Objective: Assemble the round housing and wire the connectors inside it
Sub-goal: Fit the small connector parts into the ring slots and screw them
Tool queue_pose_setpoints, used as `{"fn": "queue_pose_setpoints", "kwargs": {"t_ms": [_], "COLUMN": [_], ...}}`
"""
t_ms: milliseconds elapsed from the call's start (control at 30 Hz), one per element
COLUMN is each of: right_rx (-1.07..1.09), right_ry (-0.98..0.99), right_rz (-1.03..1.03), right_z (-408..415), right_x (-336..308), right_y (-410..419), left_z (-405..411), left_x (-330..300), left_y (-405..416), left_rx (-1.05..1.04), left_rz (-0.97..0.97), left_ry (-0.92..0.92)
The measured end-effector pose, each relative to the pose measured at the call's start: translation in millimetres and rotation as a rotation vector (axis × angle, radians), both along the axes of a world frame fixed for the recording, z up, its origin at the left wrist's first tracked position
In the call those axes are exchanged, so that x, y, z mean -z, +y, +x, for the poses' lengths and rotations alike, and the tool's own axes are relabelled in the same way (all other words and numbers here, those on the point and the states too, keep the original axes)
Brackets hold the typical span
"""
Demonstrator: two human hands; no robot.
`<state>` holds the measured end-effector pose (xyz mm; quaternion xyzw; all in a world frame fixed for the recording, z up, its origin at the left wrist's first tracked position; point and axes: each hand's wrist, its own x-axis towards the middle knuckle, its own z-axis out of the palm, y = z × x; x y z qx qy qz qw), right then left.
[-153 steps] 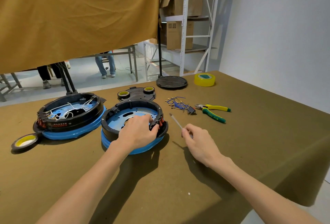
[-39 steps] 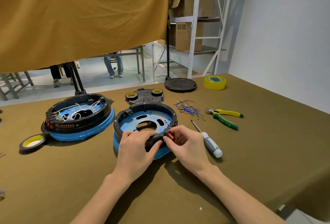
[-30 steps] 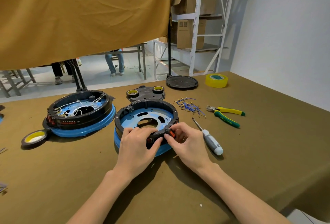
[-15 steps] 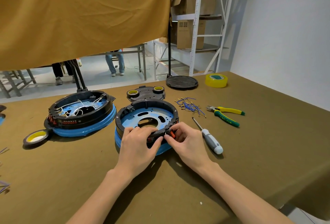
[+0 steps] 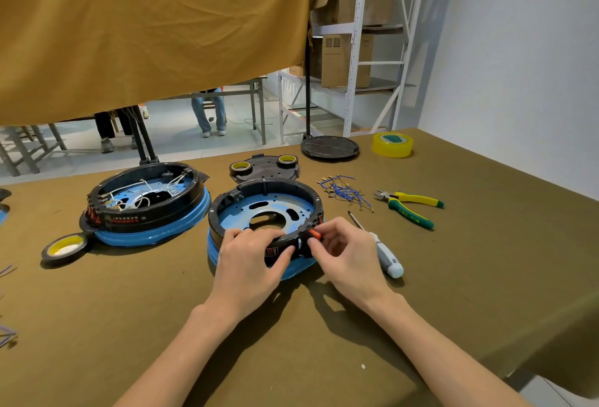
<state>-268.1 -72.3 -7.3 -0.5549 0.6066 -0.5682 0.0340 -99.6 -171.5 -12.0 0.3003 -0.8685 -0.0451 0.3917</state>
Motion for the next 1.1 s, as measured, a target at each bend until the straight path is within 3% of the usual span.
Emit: {"fn": "queue_pose_setpoints", "kwargs": {"t_ms": [100,200,700,1100], "right_rx": [0.193,0.291,0.018,0.008], "right_ry": [-0.108,-0.125,-0.021,-0.001], "right_rz": [-0.157,-0.168,0.043,0.087], "right_z": [-12.7,-18.7,2.0,10.4], "right_x": [-5.9,-6.5,2.5,12.4], "right_y": [2.9,2.7,0.0,-8.7], "left_z": [1.4,1.4,0.1,-1.4], "left_x": [-0.4,0.4,-0.4,-6.3], "left_y": [-0.7,-0.7,0.5,2.0], "left_rx": [0.014,0.013,-0.014,-0.029], "left_rz": [0.002,0.003,-0.025,0.008], "left_ry": [0.008,0.011,-0.008,-0.004]}}
